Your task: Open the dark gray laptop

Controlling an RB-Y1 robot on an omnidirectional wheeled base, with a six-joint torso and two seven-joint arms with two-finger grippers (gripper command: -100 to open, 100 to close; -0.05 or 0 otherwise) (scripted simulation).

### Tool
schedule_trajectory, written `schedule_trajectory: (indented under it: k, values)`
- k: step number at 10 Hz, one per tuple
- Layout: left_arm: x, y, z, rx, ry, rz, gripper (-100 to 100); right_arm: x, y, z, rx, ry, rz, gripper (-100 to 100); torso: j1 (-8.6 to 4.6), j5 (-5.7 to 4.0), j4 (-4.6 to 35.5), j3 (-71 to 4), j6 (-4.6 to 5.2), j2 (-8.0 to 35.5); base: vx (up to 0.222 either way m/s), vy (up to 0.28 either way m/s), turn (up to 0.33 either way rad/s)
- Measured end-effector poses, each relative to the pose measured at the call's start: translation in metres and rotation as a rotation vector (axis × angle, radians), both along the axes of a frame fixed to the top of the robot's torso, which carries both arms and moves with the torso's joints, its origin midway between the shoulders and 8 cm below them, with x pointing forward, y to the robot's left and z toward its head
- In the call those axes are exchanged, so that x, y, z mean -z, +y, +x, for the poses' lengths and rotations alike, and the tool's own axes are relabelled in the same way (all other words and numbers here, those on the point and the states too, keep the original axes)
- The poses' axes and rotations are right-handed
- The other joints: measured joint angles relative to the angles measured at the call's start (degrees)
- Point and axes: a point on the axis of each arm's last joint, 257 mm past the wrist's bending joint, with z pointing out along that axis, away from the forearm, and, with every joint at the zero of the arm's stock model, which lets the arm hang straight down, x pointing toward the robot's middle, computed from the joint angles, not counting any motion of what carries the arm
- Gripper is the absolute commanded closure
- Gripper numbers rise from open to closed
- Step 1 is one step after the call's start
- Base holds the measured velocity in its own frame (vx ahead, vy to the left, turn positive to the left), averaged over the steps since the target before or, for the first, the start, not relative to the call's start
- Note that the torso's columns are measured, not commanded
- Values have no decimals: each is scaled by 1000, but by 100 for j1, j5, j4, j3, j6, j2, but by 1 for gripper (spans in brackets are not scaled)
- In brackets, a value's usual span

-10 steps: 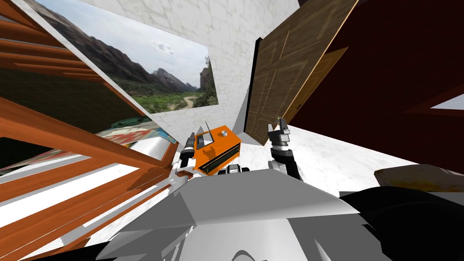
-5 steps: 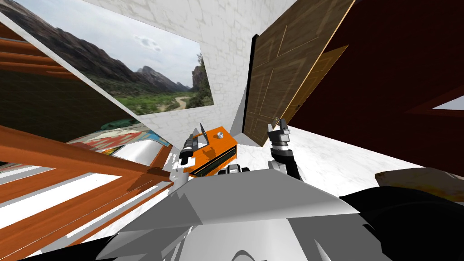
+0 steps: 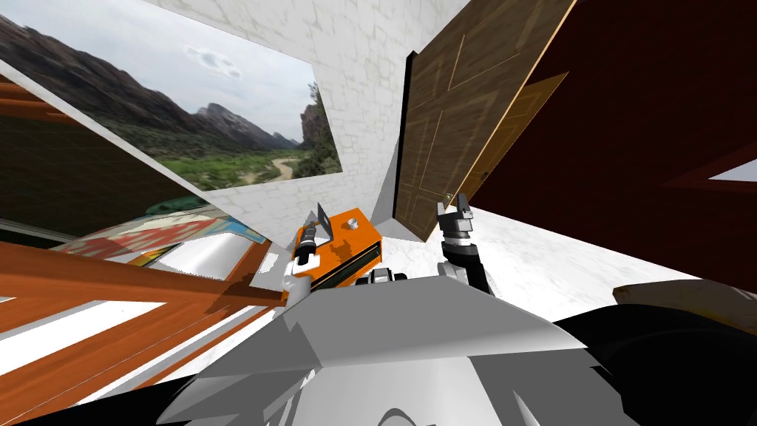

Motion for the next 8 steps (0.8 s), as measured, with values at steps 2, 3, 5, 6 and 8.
schedule_trajectory:
  k: [2,3,5,6,8]
  values:
    - [14,6,2,-27,33,-9,-100,0,0,0,0,0,0,0,15,4,-1,-1,0,-1,72,-101,-9]
    - [22,10,4,-42,53,-15,-100,0,0,0,0,0,0,0,8,3,-1,-1,0,-2,89,-118,0]
    - [35,14,4,-65,86,-33,-100,0,0,0,0,0,0,0,8,3,-5,-8,3,-12,53,-70,-4]
    - [36,14,4,-66,88,-34,-100,0,0,0,0,0,0,0,24,7,0,2,-1,5,8,-10,0]
    - [36,14,4,-65,88,-34,100,0,0,0,0,0,0,0,15,5,2,5,-1,8,-20,38,31]
